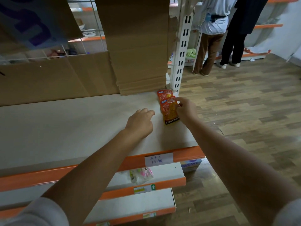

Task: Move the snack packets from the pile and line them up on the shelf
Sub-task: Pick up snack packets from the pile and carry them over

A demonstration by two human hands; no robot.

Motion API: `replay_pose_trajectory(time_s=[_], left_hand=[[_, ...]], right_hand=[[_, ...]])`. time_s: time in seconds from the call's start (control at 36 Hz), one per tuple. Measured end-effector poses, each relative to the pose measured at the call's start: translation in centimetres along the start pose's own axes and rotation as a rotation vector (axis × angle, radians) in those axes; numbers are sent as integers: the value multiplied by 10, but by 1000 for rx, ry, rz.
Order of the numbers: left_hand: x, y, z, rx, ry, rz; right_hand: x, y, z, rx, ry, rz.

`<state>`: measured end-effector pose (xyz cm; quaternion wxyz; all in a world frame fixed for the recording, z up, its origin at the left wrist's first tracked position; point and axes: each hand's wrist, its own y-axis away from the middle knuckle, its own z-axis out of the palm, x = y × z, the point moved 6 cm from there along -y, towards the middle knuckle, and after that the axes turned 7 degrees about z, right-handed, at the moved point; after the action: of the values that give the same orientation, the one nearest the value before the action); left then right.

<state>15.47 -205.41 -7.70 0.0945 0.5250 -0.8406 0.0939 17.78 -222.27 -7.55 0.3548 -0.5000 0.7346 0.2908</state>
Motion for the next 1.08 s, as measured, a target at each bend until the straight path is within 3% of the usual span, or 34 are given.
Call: replay_pose_trajectory(time_s=[0.28,0.58,0.72,0.92,1.08], left_hand=[[1,-2,-1,6,-10,-21],[2,-2,-3,10,-32,-39],[-5,8,-10,32,-41,-45],[-30,40,-26,69,-73,-113],[-66,87,-43,95,-115,-188]], right_hand=[[-2,-9,3,35,63,25],[-2,-1,4,82,347,-74],[-26,15,9,98,510,-228],[-60,61,48,-36,588,-457],[-86,104,95,-134,649,-547]])
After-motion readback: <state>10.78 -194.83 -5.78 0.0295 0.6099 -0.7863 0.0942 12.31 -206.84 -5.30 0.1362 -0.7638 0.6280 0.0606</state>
